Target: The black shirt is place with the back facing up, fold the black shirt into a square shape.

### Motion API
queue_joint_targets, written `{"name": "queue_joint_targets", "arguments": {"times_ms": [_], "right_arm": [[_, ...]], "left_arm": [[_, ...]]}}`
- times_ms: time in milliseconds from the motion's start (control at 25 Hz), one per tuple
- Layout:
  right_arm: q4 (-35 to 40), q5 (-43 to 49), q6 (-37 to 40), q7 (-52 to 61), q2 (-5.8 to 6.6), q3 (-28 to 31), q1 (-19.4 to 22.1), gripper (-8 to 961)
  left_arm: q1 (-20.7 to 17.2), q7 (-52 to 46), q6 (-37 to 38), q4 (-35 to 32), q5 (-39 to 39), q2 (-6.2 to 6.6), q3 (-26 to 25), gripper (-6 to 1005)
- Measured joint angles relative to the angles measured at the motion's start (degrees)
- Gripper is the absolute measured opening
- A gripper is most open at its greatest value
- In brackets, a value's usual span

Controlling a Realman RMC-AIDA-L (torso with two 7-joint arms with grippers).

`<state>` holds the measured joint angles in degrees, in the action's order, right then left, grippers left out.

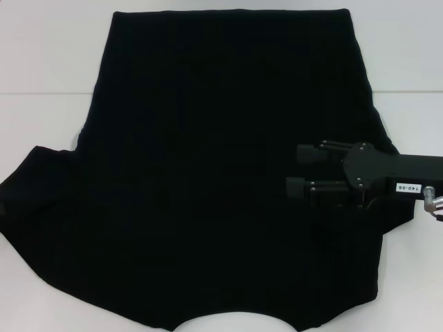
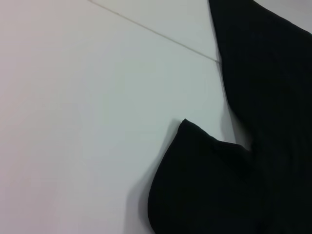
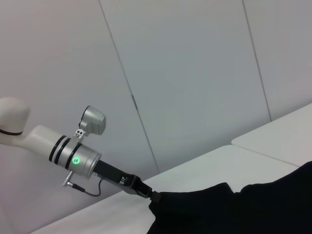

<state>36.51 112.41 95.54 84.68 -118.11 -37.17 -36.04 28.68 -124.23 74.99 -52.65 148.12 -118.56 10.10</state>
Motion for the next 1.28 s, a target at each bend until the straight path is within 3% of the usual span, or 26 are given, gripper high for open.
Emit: {"name": "queue_joint_targets", "arguments": {"times_ms": [360, 680, 800, 1040, 1280], "right_arm": [[-0.22, 0.0, -0.06, -0.17, 0.0, -0.01, 0.05, 884], [-0.22, 0.0, 0.03, -0.26, 0.0, -0.01, 0.36, 882], [-0.22, 0.0, 0.04, -0.33, 0.0, -0.01, 0.41, 881], [-0.22, 0.0, 0.11, -0.38, -0.11, -0.01, 0.61, 882], [-0.1, 0.0, 0.18, -0.39, -0.09, 0.04, 0.7, 882]], "left_arm": [[1.05, 2.26, 0.08, 1.11, -6.4, 0.0, 0.57, 0], [5.19, 4.32, 0.23, 6.71, -9.12, 0.44, 4.32, -1], [6.89, 5.85, 0.86, 8.31, -10.02, -0.4, 7.63, -1], [8.67, 9.17, 1.27, 8.98, -12.26, -3.33, 16.73, -1], [9.12, 8.42, 3.07, 9.32, -13.11, -3.97, 21.29, 0]]}}
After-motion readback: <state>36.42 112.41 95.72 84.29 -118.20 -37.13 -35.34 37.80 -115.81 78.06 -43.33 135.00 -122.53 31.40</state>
